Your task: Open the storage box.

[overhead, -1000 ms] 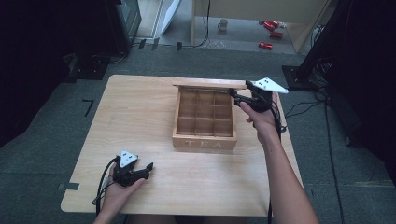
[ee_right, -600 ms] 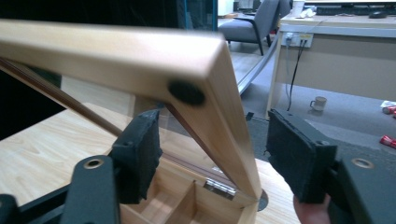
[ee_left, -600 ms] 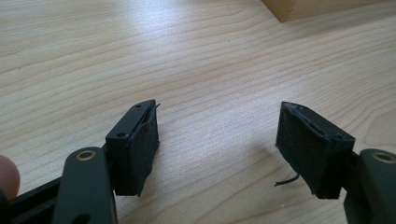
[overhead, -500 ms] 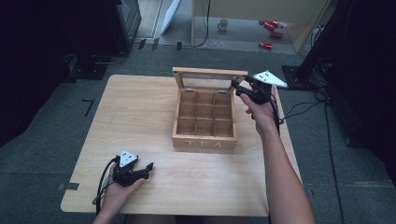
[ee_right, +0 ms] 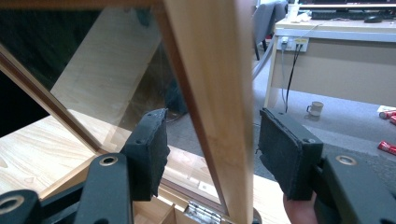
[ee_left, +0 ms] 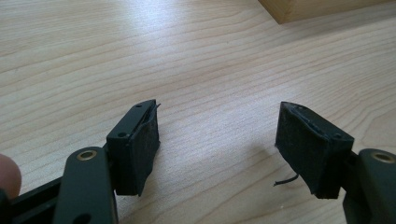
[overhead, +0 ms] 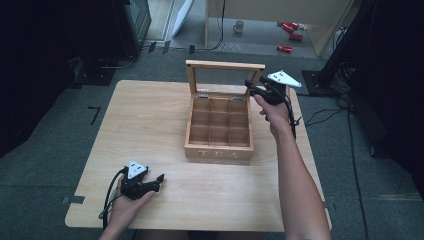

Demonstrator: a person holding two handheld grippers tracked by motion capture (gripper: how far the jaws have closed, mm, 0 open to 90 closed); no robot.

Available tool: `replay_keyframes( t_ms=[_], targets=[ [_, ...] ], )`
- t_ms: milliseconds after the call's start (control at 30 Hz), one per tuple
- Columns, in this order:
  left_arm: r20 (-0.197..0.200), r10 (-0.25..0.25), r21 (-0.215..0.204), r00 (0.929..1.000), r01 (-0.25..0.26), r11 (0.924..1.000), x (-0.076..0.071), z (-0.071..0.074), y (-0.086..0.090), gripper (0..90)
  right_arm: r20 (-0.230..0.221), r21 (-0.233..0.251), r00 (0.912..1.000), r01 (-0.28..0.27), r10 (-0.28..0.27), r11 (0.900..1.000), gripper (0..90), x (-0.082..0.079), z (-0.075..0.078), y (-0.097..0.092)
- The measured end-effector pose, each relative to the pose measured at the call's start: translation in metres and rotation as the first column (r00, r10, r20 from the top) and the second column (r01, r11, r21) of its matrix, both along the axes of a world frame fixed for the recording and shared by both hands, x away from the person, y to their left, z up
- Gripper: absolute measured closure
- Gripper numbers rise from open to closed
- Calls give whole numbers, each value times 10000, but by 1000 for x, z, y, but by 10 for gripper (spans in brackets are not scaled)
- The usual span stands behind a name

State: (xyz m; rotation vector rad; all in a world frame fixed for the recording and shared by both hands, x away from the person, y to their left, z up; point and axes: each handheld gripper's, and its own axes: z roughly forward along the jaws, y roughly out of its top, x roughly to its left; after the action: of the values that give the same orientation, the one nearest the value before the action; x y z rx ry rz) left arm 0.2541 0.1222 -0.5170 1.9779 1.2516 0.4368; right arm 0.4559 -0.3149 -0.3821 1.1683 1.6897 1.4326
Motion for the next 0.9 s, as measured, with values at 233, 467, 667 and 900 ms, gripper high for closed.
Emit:
replay_keyframes(
  t_ms=[233,467,667,900],
  targets=[
    [10,-35,24,10000,35,10000,0,0,0,312,-133,338,9999,-2,7,9994,414,15,-12,4],
    [41,-66,101,10000,65,9999,1,0,-1,315,-300,251,9995,84,-76,9997,472,31,-18,2],
    [40,-51,75,10000,50,10000,1,0,-2,318,-464,-214,9952,848,-857,9962,666,43,-15,-3],
    [52,-44,81,10000,44,10000,1,0,-2,320,-540,-54,9899,1312,-1313,9913,667,50,-16,1]
  ],
)
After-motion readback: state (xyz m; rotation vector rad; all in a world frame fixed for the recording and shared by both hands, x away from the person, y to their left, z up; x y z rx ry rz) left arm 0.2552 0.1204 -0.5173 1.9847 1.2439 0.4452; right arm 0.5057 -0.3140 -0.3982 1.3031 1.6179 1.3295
